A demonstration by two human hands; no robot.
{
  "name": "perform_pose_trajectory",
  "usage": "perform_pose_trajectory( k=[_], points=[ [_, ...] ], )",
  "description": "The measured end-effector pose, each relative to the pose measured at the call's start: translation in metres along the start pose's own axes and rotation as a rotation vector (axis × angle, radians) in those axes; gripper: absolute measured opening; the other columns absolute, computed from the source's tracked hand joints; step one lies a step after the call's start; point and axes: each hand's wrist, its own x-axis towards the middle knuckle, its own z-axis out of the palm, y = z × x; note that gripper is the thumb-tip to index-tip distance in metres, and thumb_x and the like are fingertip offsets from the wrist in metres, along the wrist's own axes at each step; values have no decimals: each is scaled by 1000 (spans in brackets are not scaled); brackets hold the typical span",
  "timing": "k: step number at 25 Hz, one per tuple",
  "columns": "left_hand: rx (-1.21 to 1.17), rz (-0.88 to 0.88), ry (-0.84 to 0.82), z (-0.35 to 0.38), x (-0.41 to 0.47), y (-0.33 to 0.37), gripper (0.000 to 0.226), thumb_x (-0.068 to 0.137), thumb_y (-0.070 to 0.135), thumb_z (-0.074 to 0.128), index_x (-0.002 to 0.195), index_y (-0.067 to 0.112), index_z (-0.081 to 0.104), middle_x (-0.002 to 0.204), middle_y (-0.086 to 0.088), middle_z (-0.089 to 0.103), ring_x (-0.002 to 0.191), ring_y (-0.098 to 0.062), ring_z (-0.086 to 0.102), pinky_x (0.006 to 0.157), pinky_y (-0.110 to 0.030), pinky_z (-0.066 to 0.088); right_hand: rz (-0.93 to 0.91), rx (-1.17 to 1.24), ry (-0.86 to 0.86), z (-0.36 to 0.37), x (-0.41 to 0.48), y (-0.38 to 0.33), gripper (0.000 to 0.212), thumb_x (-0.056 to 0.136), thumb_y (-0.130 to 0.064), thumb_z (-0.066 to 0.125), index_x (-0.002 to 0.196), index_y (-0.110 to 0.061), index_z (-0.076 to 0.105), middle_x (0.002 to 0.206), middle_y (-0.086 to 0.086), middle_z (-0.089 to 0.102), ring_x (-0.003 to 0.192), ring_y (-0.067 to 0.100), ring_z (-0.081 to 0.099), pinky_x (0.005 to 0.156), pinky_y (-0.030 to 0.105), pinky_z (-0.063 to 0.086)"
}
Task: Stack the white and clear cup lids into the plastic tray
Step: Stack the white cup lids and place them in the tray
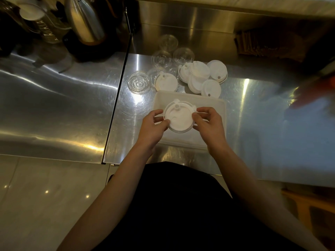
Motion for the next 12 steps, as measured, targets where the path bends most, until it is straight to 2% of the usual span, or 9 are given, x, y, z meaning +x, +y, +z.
perform_pose_trajectory(
  k=[4, 7, 12],
  points=[
    [25, -34, 39, 4, 2, -2, 46, 81, 8, 66, 124, 21, 55, 117, -9, 66, 110, -23, 65, 101, -44, 50, 51, -24, 4, 1, 6, 7, 26, 88, -29, 65, 112, -24, 57, 102, -5, 67, 92, 15, 68, 88, 43, 58],
    [20, -46, 49, 10, 6, -2, 44, 80, 1, 63, 123, 11, 59, 118, -11, 68, 111, -22, 65, 101, -45, 51, 66, -20, -4, 3, 14, 10, 25, 87, -26, 65, 111, -22, 59, 108, 0, 68, 95, 16, 68, 89, 44, 58],
    [8, -89, 43, 16, 17, -2, 39, 75, 2, 57, 111, 9, 69, 108, -6, 75, 105, -21, 68, 98, -43, 53, 74, -120, -22, 8, 30, 13, 19, 87, -23, 66, 105, -22, 63, 110, -7, 66, 103, 11, 62, 95, 45, 55]
  ],
)
